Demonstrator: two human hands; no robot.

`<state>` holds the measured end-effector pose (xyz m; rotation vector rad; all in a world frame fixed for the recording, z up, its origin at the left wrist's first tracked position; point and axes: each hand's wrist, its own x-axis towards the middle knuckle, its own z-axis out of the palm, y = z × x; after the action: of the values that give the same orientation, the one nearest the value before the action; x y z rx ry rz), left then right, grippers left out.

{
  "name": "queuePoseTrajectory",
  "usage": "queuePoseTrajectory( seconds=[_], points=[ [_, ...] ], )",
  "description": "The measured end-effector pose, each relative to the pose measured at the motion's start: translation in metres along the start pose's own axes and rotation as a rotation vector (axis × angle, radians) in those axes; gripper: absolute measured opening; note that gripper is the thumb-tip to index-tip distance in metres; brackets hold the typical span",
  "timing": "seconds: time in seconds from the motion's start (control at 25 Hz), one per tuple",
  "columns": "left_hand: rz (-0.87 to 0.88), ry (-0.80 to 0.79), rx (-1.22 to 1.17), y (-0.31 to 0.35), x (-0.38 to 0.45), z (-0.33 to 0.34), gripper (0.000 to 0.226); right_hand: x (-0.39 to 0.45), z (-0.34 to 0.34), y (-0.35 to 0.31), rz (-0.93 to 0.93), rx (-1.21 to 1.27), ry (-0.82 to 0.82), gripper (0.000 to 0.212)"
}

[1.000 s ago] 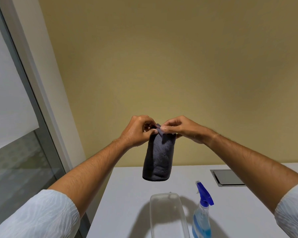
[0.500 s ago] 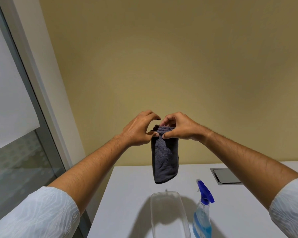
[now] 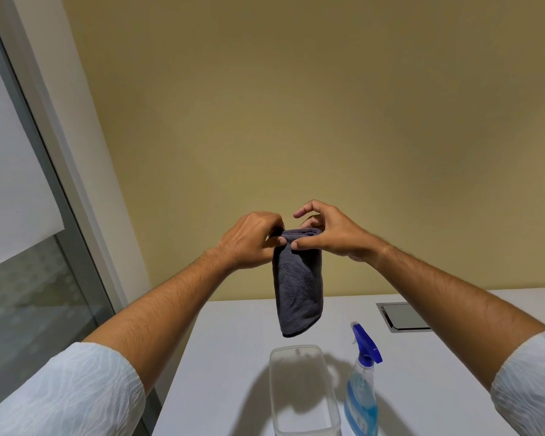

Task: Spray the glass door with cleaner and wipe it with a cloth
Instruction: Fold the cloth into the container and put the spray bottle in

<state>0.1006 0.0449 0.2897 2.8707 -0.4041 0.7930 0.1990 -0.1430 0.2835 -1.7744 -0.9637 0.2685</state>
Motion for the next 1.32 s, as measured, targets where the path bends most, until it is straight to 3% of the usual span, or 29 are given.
queuePoseTrajectory(
  seconds=[0.2,0.68,0.84,1.0,1.2,1.32],
  points=[
    [-0.102,0.127,-0.093,-0.005,-0.002,-0.003,0.01,-0.013,-0.005,0.024,0.085,0.047,-0.096,0.06],
    [-0.382,0.334,-0.3,-0.013,-0.011,-0.001,0.006,-0.025,-0.008,0.047,0.152,-0.002,-0.104,0.022],
    [-0.463,0.23,-0.32,-0.023,-0.022,-0.001,0.009,-0.023,-0.012,0.044,0.134,-0.028,-0.095,0.011],
    [-0.519,0.089,-0.284,-0.029,-0.04,0.004,0.012,-0.02,-0.017,0.04,0.128,-0.1,-0.123,0.013],
    [-0.364,0.008,-0.333,-0.011,-0.05,0.012,0.059,-0.019,-0.015,0.039,0.153,-0.207,-0.219,0.011],
    [-0.335,-0.028,-0.324,-0.004,-0.048,0.016,0.045,-0.019,-0.013,0.039,0.154,-0.253,-0.244,0.009]
  ],
)
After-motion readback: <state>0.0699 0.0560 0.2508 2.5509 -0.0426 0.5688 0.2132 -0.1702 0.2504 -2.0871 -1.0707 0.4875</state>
